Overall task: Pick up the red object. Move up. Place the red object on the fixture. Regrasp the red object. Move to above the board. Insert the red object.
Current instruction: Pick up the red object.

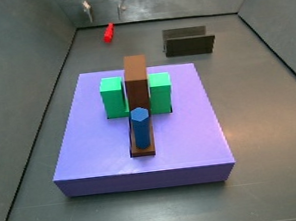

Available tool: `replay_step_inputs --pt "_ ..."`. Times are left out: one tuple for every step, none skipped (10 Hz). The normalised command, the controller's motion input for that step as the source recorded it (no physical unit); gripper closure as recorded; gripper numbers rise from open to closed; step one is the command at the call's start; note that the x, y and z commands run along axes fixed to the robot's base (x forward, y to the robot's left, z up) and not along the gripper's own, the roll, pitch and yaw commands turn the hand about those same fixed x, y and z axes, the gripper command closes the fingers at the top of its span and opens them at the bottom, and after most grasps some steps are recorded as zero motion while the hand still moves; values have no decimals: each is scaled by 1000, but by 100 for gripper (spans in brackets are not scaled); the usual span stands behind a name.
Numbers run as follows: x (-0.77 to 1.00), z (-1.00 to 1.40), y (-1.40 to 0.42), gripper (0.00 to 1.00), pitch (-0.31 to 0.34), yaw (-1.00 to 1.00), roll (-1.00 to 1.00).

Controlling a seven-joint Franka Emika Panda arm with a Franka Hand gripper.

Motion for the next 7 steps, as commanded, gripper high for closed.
replay_step_inputs --pt "103 -566 -74 0 -137 -200 -179" --pt "0 -631 0 0 -196 0 -184" --pt "-129 -520 60 0 -211 0 -164" --pt "-186 -366 100 0 -209 0 -224" --pt "-146 -383 -11 0 -210 0 -159" --pt "-34 -386 -20 0 -204 0 -191" --pt "-31 -331 0 0 -169 0 -196"
